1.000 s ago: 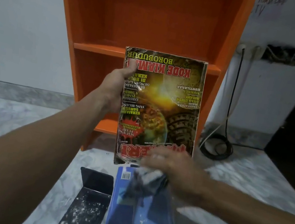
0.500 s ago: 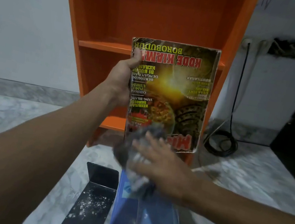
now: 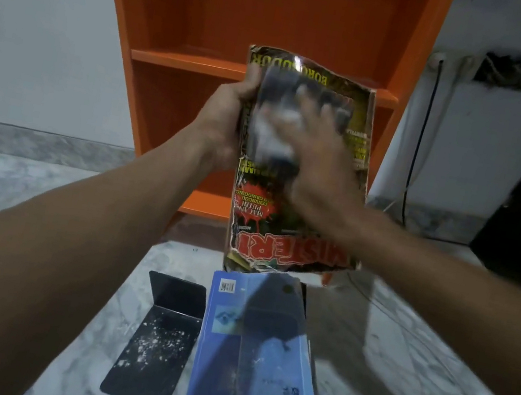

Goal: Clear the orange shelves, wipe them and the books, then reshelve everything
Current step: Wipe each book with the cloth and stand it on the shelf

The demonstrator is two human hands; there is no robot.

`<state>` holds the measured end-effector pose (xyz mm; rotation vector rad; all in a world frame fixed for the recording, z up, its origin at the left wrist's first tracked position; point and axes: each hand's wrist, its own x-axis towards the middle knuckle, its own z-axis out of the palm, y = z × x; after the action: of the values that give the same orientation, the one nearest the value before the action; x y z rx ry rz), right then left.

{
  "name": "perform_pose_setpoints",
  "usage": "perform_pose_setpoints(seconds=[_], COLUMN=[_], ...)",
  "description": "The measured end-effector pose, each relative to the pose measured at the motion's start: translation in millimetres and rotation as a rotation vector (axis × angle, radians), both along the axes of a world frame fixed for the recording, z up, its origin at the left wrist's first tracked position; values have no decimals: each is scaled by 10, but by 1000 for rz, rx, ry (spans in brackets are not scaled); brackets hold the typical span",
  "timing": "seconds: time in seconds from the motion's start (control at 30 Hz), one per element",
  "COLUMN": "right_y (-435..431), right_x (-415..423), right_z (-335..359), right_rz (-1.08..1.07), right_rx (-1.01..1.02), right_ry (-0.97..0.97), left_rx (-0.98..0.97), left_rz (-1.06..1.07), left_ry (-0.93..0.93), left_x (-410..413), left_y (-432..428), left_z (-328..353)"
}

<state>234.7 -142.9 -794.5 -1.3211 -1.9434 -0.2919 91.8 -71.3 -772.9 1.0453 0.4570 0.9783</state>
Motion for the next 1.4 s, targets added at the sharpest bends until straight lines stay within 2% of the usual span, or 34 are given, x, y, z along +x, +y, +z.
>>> perform_pose_setpoints(seconds=[0.07,0.13,0.2,0.23,0.27,0.37,0.53,0.7,0.77,0.83,0.93,1.0,1.1,1.17,1.23,1.27,1.33,1.4], right_y=[-303,-571,-680,-739,-767,-744,-525,-435,-383,-299,-174,-125,-63,22,104,128,140,83], right_x=[-89,-77,-2,-7,-13,-11,-75,-92,-72,-20,62,134,224,306,423,488,598,620], right_z=[-629,-1143,-1374,-1435,-1480,-1445,-1598,-1870,-1898,-1819,-1522,-1335,-1069,-859,-586,-435,-130,167], right_rz=[115,235,334,350,351,287,290,112,108,123,136,166,249,210,199,196,159,136], right_rx=[-1,-113,-451,-674,-807,-969,-1215,-1164,-1162,-1214,-1254,-1215,-1014,-820,-636,-547,-432,-409], right_ry=[-205,-472,-559,-520,-450,-182,-9,-309,-216,134,806,1114,1519,1720,1750,1701,1514,1299], left_rx=[5,39,59,64,61,58,53,46,49,45,28,21,55,79,46,24,-3,-38], left_rz=[66,92,110,119,105,101,91,111,112,125,171,211,252,254,313,357,404,386], left_ry=[-14,9,45,52,59,42,15,32,35,20,6,-24,-88,-88,-29,39,272,556], left_x=[-23,-82,-124,-121,-118,-113,-83,-65,-73,-105,-164,-208,-298,-382,-496,-556,-708,-834], left_y=[-12,35,75,62,68,95,171,199,228,261,290,287,270,260,236,232,237,219], left_z=[48,37,37,40,38,-1,-56,-124,-140,-154,-159,-153,-129,-140,-179,-219,-337,-456])
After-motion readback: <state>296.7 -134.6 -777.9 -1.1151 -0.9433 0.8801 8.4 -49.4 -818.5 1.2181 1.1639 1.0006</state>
